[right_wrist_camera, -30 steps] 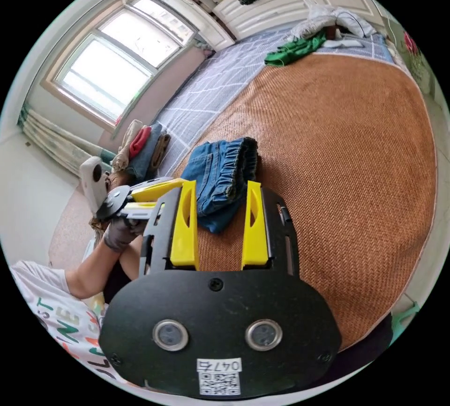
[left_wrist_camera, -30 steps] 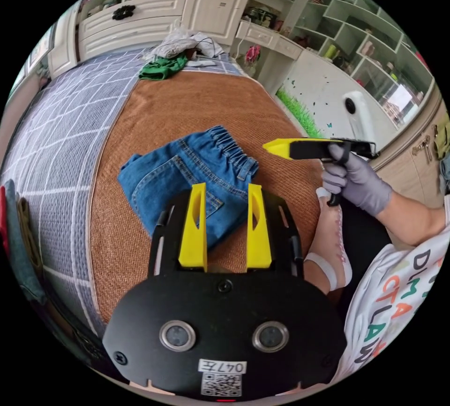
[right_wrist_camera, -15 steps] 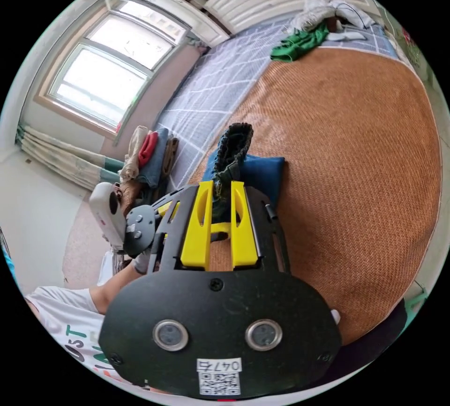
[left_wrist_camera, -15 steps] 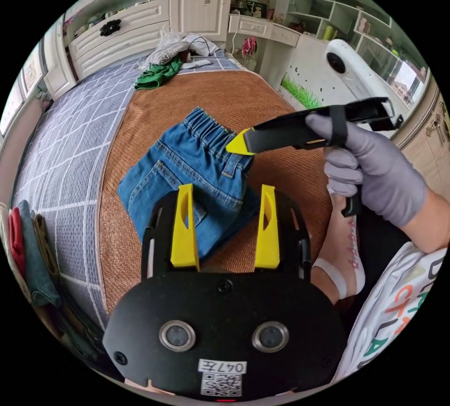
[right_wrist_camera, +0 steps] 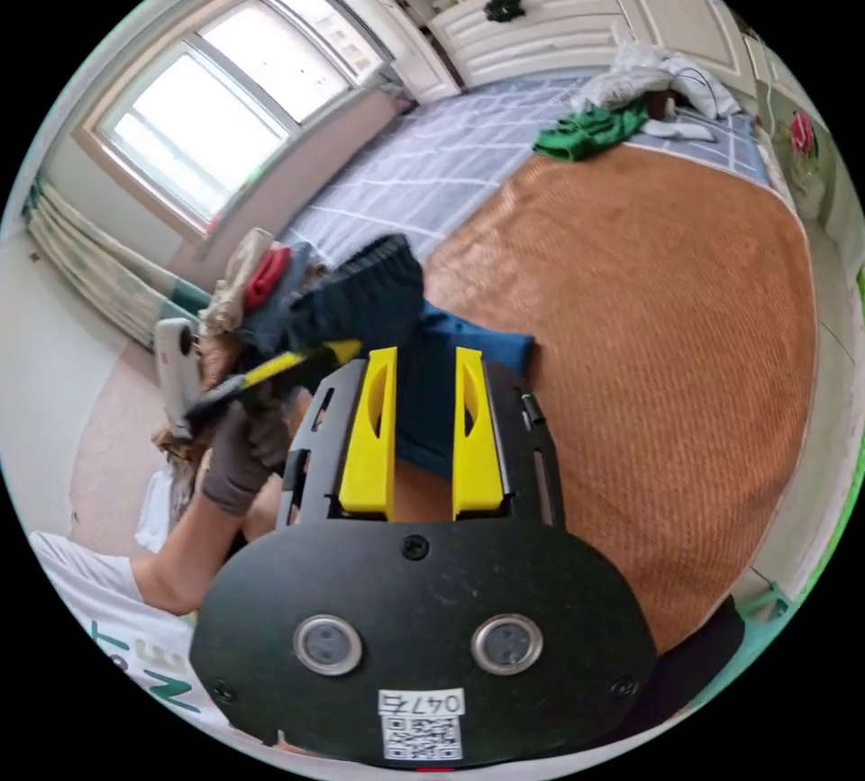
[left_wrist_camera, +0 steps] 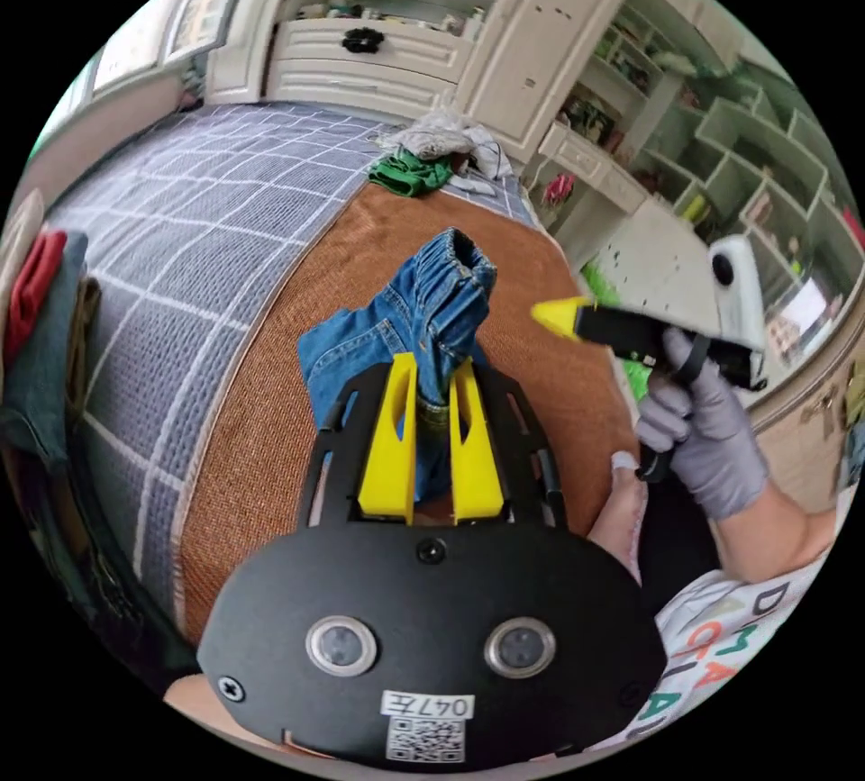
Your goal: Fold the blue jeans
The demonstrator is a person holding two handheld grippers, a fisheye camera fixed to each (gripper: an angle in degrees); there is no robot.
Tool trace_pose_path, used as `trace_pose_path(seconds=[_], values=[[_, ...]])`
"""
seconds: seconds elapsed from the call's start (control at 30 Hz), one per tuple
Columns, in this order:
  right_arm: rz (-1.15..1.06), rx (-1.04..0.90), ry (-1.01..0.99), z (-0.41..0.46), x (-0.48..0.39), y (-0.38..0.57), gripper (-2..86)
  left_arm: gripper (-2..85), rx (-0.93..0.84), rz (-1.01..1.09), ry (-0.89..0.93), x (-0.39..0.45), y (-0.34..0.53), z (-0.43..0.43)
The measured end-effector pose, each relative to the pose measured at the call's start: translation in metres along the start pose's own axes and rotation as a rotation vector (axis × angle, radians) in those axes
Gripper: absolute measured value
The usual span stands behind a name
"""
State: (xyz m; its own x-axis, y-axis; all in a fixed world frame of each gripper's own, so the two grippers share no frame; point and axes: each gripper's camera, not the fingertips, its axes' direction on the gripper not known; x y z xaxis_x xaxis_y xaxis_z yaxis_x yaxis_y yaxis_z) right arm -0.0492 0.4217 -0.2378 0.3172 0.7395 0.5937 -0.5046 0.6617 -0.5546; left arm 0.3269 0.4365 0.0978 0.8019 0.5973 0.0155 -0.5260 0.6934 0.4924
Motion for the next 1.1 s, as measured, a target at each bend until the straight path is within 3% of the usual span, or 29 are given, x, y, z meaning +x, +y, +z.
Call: trace_pose_path(seconds=[0.17, 0.4, 0.67, 0.9, 1.1], values=[[0.126, -0.223, -0.013, 0.053, 0.032, 0.016, 8.9, 5.4, 0.151, -0.181, 0.012, -0.065, 0.027, -0.037], [0.096, -0.242, -0.063, 0.066, 0.011, -0.003, 0.8, 5.5, 0.275, -0.362, -0.068, -0.135, 0.072, -0.061], [-0.064, 0.008, 0.289, -0.016, -0.04, -0.036, -0.3, 5.6, 0.254, -0.361, -0.064, -0.171, 0.092, -0.041], [0.048, -0.058, 0.246, -0.021, -0.021, -0.034, 0.3, 8.2, 0.184, -0.723, 0.01, -0.251, 0.141, -0.02], [0.03, -0.094, 0.274, -0.008, -0.047, -0.038, 0.0, 10.7, 0.158, -0.791, -0.052, -0.269, 0.161, -0.013]])
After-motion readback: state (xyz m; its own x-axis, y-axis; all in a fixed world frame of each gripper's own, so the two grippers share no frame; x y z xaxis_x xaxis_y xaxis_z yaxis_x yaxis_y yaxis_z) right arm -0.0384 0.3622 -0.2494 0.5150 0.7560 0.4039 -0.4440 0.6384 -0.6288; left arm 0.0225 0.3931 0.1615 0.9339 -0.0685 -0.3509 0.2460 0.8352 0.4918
